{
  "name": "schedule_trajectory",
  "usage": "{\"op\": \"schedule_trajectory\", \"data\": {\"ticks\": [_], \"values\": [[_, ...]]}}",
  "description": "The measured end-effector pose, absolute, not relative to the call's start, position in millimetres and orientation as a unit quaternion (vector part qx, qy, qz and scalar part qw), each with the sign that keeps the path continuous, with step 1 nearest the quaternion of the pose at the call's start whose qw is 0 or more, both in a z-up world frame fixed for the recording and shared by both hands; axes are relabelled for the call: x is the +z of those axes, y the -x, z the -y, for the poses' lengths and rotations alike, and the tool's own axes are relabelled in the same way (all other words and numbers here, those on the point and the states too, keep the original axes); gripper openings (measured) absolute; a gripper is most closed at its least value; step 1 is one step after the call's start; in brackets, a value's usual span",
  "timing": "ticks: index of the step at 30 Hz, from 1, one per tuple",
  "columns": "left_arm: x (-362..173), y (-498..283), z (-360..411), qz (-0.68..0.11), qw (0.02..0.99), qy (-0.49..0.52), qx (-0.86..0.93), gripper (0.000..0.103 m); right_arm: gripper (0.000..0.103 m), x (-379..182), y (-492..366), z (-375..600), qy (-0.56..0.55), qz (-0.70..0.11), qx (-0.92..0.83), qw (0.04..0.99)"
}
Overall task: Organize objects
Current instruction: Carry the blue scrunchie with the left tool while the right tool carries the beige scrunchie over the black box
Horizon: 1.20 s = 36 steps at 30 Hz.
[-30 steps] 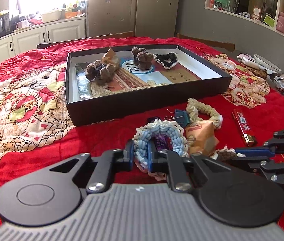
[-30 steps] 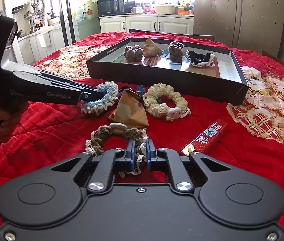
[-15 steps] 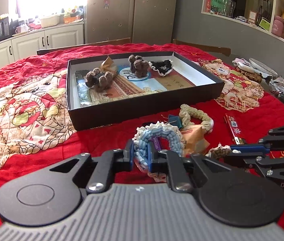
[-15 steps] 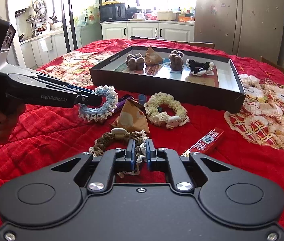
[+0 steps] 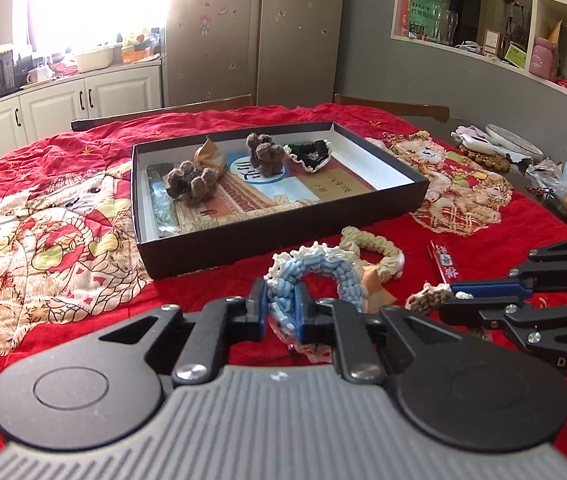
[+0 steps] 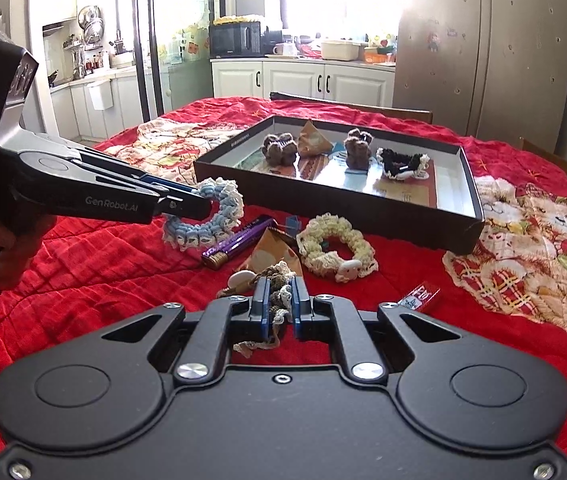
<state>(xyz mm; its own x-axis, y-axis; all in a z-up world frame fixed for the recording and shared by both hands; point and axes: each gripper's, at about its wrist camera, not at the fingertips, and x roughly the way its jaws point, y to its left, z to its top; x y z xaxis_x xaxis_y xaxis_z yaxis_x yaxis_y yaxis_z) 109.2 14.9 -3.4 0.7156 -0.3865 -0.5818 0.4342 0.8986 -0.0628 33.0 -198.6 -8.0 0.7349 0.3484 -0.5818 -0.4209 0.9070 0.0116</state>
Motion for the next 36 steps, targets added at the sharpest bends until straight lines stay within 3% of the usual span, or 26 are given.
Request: {"op": "schedule_trajectory", "data": {"ticks": [21, 36], "values": [[26.0, -116.4, -11.8, -0.271, 0.937, -0.037, -0.22, 0.016, 0.01, 44.3, -39.2, 206.8, 0.085, -0.237, 0.192, 0.949], [40.9, -168.0, -7.2, -0.264, 0.947, -0.021, -0.184, 0.016, 0.01, 73.8, -100.8, 221.6, 0.08, -0.204, 0.129, 0.967]]}}
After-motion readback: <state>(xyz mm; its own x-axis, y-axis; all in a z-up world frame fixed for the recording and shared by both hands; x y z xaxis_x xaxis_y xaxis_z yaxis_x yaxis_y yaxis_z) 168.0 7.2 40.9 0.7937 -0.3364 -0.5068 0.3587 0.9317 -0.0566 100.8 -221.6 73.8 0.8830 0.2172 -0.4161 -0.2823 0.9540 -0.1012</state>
